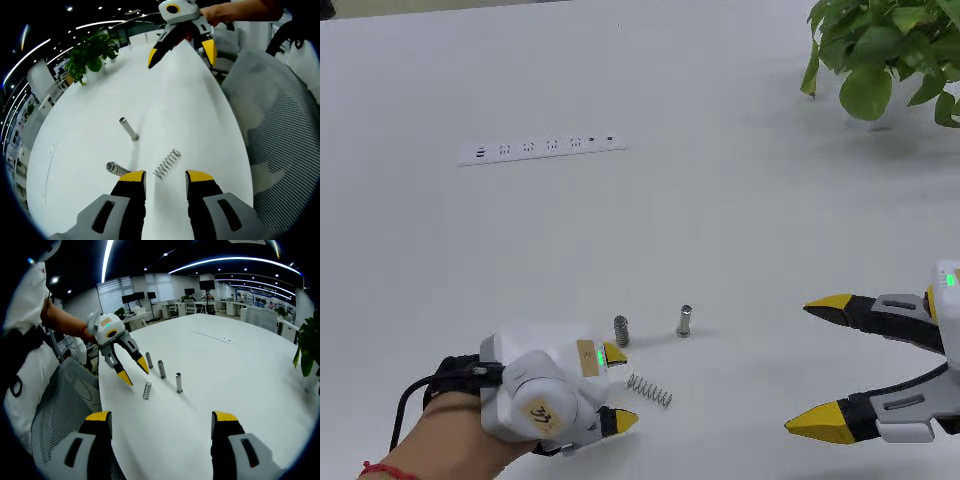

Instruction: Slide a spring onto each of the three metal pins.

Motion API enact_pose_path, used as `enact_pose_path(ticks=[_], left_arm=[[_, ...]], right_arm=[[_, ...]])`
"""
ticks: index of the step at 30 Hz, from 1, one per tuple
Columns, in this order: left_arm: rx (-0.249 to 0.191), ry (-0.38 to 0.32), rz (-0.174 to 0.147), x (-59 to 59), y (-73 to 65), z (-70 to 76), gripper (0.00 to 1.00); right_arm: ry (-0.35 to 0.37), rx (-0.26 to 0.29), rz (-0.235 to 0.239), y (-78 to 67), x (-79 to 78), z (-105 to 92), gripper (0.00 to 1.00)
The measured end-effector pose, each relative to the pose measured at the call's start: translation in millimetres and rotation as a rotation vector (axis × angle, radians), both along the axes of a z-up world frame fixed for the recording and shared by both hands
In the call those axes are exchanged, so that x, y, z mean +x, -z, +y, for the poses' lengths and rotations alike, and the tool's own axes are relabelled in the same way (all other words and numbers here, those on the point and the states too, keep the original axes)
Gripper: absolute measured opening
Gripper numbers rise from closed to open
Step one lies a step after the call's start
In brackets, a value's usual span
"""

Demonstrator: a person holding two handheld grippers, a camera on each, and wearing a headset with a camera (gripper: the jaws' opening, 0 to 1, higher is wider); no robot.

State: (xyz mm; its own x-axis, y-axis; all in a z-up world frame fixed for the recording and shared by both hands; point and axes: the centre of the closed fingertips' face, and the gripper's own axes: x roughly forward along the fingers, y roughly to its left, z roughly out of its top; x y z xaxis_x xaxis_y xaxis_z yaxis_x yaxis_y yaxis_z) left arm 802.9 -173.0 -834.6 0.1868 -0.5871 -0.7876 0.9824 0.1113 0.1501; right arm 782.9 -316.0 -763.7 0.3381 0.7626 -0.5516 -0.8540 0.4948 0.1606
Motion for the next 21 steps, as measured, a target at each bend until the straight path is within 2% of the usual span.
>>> enact_pose_path(ticks=[3,6,7,8,9,10,14,15,18,21], left_arm=[[0.030,0.019,0.002,-0.1,8.6,-3.7,0.32],[0.043,0.035,-0.002,-0.1,8.0,-10.4,0.30],[0.050,0.043,0.002,0.8,12.7,-11.2,0.30],[0.065,0.049,0.000,1.1,15.8,-11.1,0.29],[0.100,0.069,-0.009,1.5,20.1,-9.3,0.29],[0.110,0.076,-0.011,1.2,22.2,-9.2,0.28],[0.132,0.079,-0.004,0.2,23.6,-9.8,0.27],[0.121,0.076,-0.003,0.2,21.8,-11.3,0.26],[0.141,0.071,0.003,-0.9,24.3,-6.6,0.24],[0.144,0.053,0.012,-2.4,25.2,-3.9,0.19]], right_arm=[[0.027,0.020,-0.004,-1.7,0.7,-3.8,0.82],[0.038,0.025,-0.007,-1.7,-0.9,-7.6,0.82],[0.041,0.028,-0.006,-1.6,-1.9,-8.9,0.83],[0.041,0.028,-0.005,-1.2,-2.8,-9.7,0.83],[0.042,0.025,-0.003,-0.1,-3.9,-11.4,0.83],[0.043,0.024,-0.002,0.3,-4.5,-12.6,0.83],[0.048,0.023,0.000,0.8,-7.3,-16.8,0.83],[0.050,0.024,0.002,1.0,-7.5,-17.5,0.83],[0.057,0.027,0.001,1.8,-8.4,-19.4,0.83],[0.057,0.030,-0.001,2.9,-10.0,-19.1,0.83]])
